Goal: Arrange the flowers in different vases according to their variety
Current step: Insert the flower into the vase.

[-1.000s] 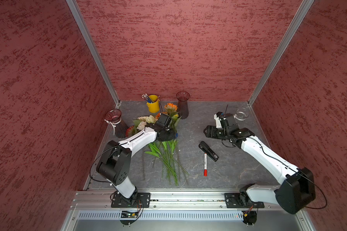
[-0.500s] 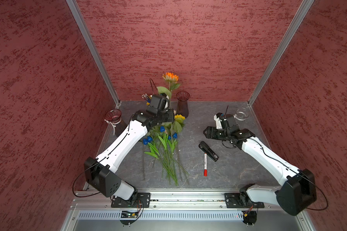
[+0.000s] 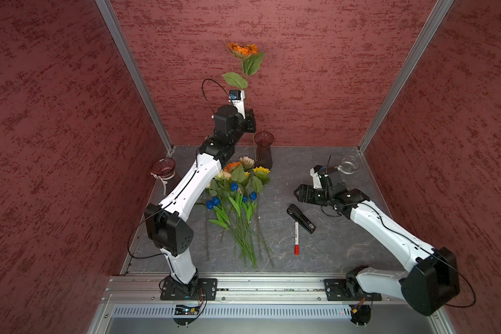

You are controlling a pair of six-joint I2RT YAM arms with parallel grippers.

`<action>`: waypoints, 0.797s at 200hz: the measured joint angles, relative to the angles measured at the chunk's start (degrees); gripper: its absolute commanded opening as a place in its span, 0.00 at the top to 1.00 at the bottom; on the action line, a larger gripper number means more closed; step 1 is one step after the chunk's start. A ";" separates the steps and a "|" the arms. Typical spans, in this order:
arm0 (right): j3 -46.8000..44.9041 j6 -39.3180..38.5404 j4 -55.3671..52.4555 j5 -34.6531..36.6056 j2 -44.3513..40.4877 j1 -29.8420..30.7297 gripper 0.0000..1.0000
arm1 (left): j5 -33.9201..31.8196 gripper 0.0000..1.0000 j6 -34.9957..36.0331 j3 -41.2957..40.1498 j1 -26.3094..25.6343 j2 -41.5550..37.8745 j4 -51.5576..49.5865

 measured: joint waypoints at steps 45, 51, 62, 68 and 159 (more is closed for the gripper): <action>0.26 -0.02 -0.42 -0.09 0.02 0.00 0.19 | 3.74 1.00 -4.85 14.45 4.83 12.94 3.10; 0.26 -0.04 -0.42 -0.09 0.02 0.00 0.19 | 4.20 1.00 -5.40 17.03 5.42 14.05 2.71; 0.26 -0.02 -0.44 -0.09 0.04 0.00 0.19 | 5.25 1.00 -6.62 21.44 6.40 15.63 2.21; 0.26 -0.02 -0.44 -0.09 0.11 0.00 0.19 | 5.79 1.00 -7.17 23.61 6.82 16.15 2.08; 2.32 -0.33 -0.61 -0.13 1.75 0.00 0.18 | 9.94 1.00 -11.67 32.96 5.84 21.92 2.27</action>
